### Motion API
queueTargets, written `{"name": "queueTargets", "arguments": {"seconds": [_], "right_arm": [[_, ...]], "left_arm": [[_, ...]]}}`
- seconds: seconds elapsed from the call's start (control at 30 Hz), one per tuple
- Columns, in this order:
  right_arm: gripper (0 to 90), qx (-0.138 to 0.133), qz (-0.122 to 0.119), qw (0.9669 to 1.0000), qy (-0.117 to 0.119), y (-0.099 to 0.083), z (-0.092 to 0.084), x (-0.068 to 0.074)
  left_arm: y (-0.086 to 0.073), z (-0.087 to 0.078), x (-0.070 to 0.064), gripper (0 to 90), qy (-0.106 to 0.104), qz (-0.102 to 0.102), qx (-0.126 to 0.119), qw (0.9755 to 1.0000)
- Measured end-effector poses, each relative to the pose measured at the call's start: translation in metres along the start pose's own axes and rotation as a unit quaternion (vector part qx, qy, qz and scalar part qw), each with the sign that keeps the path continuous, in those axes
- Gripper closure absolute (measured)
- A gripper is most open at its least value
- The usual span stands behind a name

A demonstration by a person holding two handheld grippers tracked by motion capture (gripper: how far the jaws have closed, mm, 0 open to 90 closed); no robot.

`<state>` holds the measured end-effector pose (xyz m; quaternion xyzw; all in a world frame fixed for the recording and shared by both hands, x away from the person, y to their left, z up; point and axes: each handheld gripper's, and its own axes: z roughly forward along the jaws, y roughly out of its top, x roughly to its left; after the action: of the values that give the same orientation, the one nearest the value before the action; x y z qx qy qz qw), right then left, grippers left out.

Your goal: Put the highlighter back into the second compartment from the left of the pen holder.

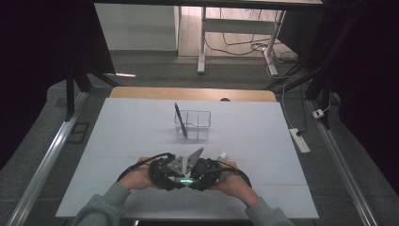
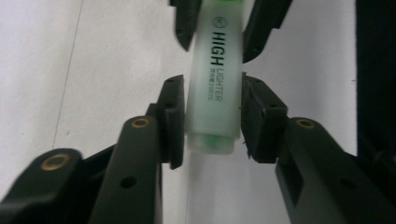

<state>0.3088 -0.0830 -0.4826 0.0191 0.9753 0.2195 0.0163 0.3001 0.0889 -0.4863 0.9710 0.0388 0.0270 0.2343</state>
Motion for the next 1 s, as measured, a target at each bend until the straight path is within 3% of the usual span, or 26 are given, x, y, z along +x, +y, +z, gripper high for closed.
{"name": "queueTargets", "arguments": {"seconds": [0.03, 0.1, 0.13, 0.27, 0.4, 0.53, 0.6, 0.67, 0.83, 1.0], "right_arm": [[61.9, 0.002, -0.007, 1.0000, 0.003, -0.001, -0.001, -0.002], [61.4, -0.008, 0.009, 0.9999, 0.001, -0.002, -0.002, -0.001], [61.0, -0.008, 0.006, 0.9999, 0.002, -0.002, -0.004, -0.002], [58.2, -0.034, 0.020, 0.9992, -0.004, -0.003, -0.009, -0.006], [53.0, -0.068, 0.053, 0.9962, -0.012, -0.008, -0.020, -0.011], [45.7, -0.113, 0.090, 0.9891, -0.029, -0.015, -0.030, -0.018], [44.3, -0.128, 0.101, 0.9858, -0.038, -0.017, -0.034, -0.021], [42.6, -0.142, 0.116, 0.9819, -0.049, -0.020, -0.037, -0.023], [40.7, -0.165, 0.144, 0.9734, -0.067, -0.027, -0.043, -0.028], [39.4, -0.175, 0.162, 0.9675, -0.084, -0.031, -0.046, -0.031]], "left_arm": [[0.000, -0.002, 0.001, 64.6, 0.000, 0.004, 0.004, 1.0000], [-0.001, -0.001, -0.001, 64.7, -0.003, -0.018, -0.017, 0.9997], [-0.002, 0.001, -0.004, 64.8, -0.004, -0.043, -0.040, 0.9983], [-0.006, -0.005, 0.000, 64.9, -0.003, -0.056, -0.060, 0.9966], [-0.011, -0.011, 0.002, 65.0, 0.009, -0.069, -0.079, 0.9944], [-0.018, -0.014, 0.005, 65.0, 0.025, -0.099, -0.094, 0.9903], [-0.020, -0.015, 0.006, 65.0, 0.034, -0.103, -0.094, 0.9896], [-0.023, -0.017, 0.007, 65.0, 0.044, -0.112, -0.102, 0.9874], [-0.028, -0.021, 0.007, 65.0, 0.059, -0.127, -0.120, 0.9829], [-0.033, -0.024, 0.008, 65.0, 0.076, -0.141, -0.135, 0.9778]]}}
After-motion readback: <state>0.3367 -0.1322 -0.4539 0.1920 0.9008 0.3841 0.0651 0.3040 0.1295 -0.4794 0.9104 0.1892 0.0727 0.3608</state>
